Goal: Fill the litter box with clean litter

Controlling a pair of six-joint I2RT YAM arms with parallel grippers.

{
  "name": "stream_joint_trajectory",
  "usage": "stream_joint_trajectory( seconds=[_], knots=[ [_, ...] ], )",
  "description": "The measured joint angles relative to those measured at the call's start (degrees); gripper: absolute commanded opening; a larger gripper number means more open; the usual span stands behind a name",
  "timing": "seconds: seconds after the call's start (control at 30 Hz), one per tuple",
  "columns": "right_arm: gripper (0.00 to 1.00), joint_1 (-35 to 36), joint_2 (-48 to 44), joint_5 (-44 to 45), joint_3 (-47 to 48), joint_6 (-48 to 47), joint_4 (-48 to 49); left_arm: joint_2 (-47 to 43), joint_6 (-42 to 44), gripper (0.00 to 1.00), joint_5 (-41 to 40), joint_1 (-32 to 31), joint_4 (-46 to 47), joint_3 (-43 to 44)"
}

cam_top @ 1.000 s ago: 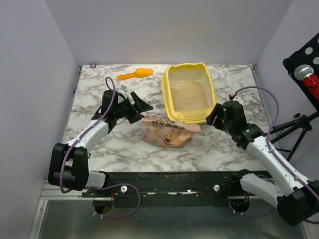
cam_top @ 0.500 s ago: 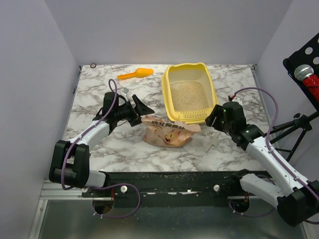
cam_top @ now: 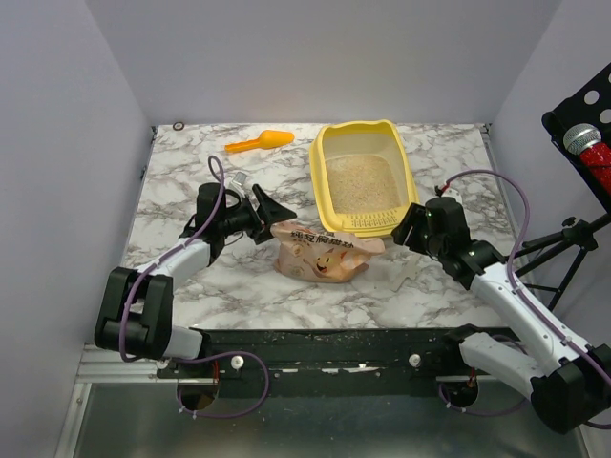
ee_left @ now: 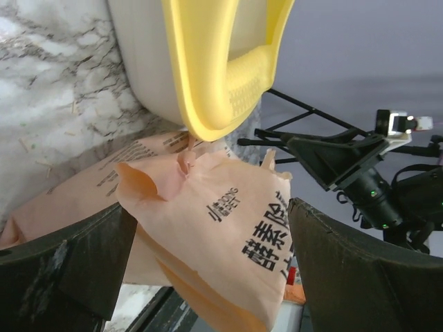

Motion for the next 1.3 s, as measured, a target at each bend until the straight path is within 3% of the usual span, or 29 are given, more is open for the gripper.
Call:
stream_joint_trajectory(
  seconds=[0.13, 0.37, 0.63, 0.8, 1.07, 1.3],
  knots=[
    [0.65, 0.00, -0.07, -0.42, -0.85, -0.33, 0.00, 1.60, -3.76, 0.77, 1.42, 0.00, 6.97, -0.20],
    [0.63, 0.00, -0.59, -1.44, -1.57, -0.96, 0.33, 2.32, -8.92, 0.00, 4.07, 0.00, 17.86, -0.59],
    [0.64, 0.04, -0.46, -7.26, -0.44, -7.34, 2.99, 2.51, -12.83, 0.00, 7.10, 0.00, 35.28, -2.78],
    [0.68, 0.48, 1.44, -13.70, 6.21, -14.29, 7.65, 6.47, -21.68, 0.00, 8.76, 0.33, 51.56, -4.57],
    [0.76, 1.55, 4.55, -31.45, 8.76, -31.58, 23.96, 7.82, -26.51, 0.00, 11.37, 0.74, 56.39, -4.85],
    [0.80, 2.27, 14.53, -45.64, 13.14, -50.25, 24.57, -0.68, -14.80, 0.00, 13.35, 0.59, 52.09, -4.87]
  ],
)
